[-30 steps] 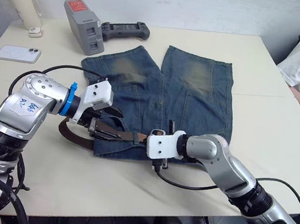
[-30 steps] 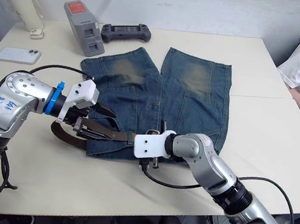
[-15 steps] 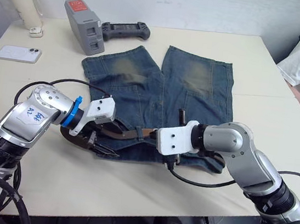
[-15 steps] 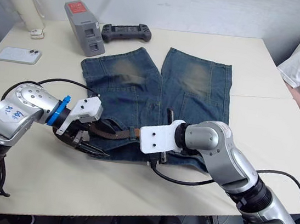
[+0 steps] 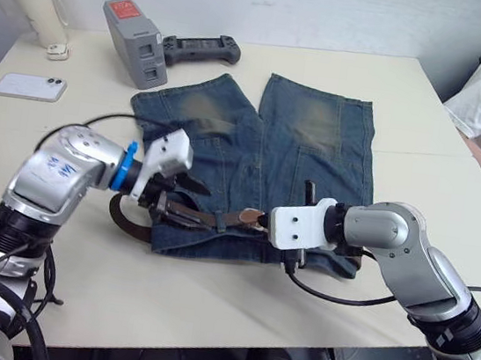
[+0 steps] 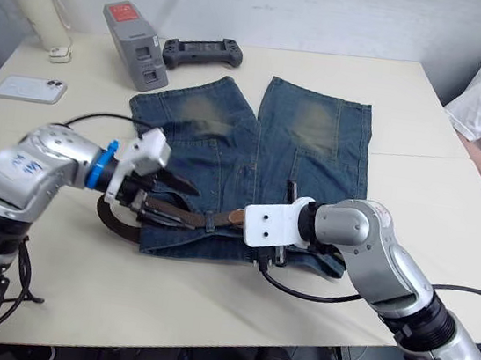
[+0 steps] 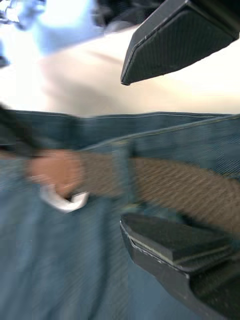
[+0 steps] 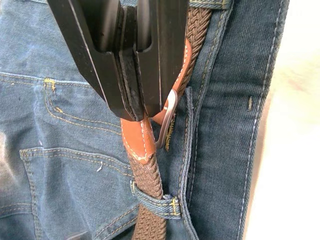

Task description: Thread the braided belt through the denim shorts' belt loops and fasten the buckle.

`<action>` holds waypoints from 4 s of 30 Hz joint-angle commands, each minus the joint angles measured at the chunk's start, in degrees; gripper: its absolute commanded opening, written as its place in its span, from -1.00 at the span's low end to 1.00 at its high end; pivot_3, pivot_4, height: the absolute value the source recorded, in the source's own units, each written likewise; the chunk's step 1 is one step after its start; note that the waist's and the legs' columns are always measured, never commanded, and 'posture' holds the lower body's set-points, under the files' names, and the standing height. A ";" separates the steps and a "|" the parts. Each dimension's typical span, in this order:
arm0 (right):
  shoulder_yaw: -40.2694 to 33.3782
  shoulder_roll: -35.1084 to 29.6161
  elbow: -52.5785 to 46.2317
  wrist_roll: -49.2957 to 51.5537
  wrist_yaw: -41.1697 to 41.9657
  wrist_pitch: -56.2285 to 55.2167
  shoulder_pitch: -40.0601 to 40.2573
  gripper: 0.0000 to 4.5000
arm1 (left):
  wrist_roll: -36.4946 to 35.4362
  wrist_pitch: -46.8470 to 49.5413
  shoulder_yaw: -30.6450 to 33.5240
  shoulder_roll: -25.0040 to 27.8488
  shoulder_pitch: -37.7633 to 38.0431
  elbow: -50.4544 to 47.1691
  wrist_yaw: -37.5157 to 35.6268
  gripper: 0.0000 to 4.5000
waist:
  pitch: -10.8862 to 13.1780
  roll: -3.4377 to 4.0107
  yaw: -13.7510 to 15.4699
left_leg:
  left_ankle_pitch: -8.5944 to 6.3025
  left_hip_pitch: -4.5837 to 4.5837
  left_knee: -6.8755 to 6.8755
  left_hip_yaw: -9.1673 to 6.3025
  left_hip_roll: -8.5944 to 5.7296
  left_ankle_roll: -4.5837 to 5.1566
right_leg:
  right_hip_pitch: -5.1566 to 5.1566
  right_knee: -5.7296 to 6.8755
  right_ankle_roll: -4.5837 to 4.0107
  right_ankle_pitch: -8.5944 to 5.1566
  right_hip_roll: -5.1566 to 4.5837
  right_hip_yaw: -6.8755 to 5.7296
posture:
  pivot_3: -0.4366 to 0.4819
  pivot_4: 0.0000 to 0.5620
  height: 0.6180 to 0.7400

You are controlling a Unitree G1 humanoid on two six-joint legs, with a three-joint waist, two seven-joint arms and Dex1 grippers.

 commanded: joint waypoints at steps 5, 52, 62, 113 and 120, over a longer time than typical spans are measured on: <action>-2.86 -2.07 -3.49 0.66 0.03 0.50 1.27 -0.99 | 8.51 -8.15 -4.10 2.17 -0.49 7.15 3.00 1.00 | 0.00 0.00 0.00 | 0.00 0.01 0.00 0.01 0.00 0.00 | 0.00 0.00 0.00 0.00 0.00 0.00 | -0.05 -0.47 1.00; -30.58 -21.05 0.05 6.24 -0.26 -6.05 14.72 -1.00 | 30.80 -44.42 -12.58 -7.88 -12.53 48.15 -1.51 -0.97 | -0.05 0.06 1.31 | 0.00 0.08 0.09 0.08 -0.01 0.00 | 0.07 0.04 0.00 0.00 -0.01 -0.02 | -0.05 -0.47 1.00; -31.52 -21.32 2.03 7.78 -2.12 -8.24 13.40 -1.00 | 29.87 -43.41 -11.34 -8.06 -11.16 46.63 -2.68 -0.97 | -0.06 0.07 1.22 | 0.00 0.09 0.09 0.08 0.00 0.00 | 0.08 0.04 0.00 0.00 -0.01 -0.02 | -0.05 -0.47 1.00; -30.36 -17.83 -17.17 31.51 -8.19 22.71 17.97 -1.00 | 11.84 -14.92 -7.25 -12.24 -5.42 10.49 -2.73 0.96 | -0.05 0.07 1.53 | -0.05 -0.01 0.33 -0.05 0.00 0.05 | 0.12 0.09 0.00 0.00 -0.02 -0.03 | -0.05 -0.47 1.00; -29.90 -18.86 -17.07 31.27 -9.00 22.08 18.21 -1.00 | 13.44 -14.04 -5.39 -11.19 -9.91 18.15 0.59 0.96 | -0.05 0.07 1.28 | -0.06 0.00 0.38 -0.08 0.00 0.07 | 0.12 0.13 0.00 0.00 -0.01 -0.04 | -0.05 -0.47 1.00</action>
